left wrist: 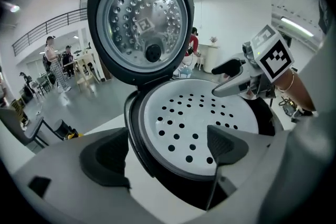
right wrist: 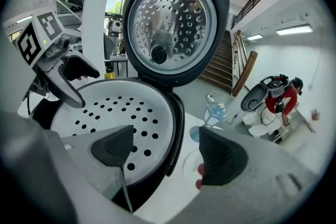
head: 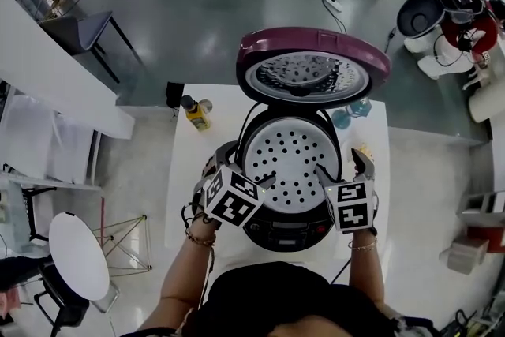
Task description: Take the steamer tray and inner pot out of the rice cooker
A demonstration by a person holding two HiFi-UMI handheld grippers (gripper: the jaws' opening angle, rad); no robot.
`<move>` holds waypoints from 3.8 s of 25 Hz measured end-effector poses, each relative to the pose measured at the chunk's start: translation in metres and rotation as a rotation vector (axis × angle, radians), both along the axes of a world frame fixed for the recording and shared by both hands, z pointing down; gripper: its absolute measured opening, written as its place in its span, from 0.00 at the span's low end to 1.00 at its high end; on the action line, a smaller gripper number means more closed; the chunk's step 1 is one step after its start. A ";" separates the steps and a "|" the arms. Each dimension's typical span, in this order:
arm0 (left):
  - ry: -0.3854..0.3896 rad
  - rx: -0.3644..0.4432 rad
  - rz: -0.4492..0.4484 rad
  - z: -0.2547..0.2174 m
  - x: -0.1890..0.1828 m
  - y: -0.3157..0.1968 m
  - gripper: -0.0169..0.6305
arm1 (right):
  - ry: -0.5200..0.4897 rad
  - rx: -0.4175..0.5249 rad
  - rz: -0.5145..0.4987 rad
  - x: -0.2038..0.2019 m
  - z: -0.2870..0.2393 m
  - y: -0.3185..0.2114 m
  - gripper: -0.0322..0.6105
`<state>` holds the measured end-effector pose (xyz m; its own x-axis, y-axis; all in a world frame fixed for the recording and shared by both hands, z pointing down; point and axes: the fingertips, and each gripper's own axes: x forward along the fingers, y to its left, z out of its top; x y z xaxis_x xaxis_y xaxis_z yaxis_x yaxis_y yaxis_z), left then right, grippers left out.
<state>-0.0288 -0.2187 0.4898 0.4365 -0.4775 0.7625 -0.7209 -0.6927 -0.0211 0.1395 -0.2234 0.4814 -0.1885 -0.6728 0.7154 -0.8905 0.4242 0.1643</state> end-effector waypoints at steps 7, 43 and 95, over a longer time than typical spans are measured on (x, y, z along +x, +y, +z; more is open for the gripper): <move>-0.145 -0.006 0.000 0.018 -0.012 -0.010 0.75 | 0.095 -0.054 0.017 0.007 0.018 -0.007 0.65; -0.023 -0.014 -0.097 0.004 -0.027 -0.014 0.75 | -0.516 0.096 0.189 0.013 -0.032 -0.021 0.10; 0.245 0.104 0.023 -0.072 0.253 0.180 0.16 | -0.809 0.193 0.351 0.275 -0.059 0.208 0.10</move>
<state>0.2238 -0.0385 0.4177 0.6134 -0.5358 0.5802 -0.6977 -0.7119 0.0801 0.4146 -0.0158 0.4225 -0.3462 -0.8810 0.3224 -0.8382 0.1361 -0.5282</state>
